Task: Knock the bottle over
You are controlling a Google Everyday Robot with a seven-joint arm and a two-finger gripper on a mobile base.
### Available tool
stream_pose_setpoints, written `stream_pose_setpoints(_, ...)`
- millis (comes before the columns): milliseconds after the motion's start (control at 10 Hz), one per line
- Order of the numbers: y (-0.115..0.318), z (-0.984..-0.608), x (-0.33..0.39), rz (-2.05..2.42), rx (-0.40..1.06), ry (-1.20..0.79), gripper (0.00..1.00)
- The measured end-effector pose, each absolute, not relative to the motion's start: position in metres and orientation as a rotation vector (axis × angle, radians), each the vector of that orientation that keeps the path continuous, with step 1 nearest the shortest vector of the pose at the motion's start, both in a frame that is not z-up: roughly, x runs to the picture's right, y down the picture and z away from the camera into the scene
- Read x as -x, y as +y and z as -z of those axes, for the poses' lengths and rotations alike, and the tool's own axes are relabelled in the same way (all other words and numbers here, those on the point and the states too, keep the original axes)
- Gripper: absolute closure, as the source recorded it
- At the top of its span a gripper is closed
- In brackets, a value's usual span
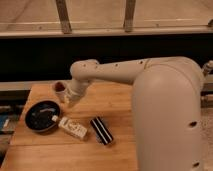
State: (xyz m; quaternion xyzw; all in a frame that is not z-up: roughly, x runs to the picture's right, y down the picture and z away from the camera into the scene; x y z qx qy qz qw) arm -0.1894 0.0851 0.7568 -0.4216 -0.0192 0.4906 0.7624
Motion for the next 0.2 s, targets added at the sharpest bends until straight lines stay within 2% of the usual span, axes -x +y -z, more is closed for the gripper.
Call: stream_pose_setpoints(200, 0.0856, -0.7561, 0.1920, -1.063, 0.919, -0.043, 0.51)
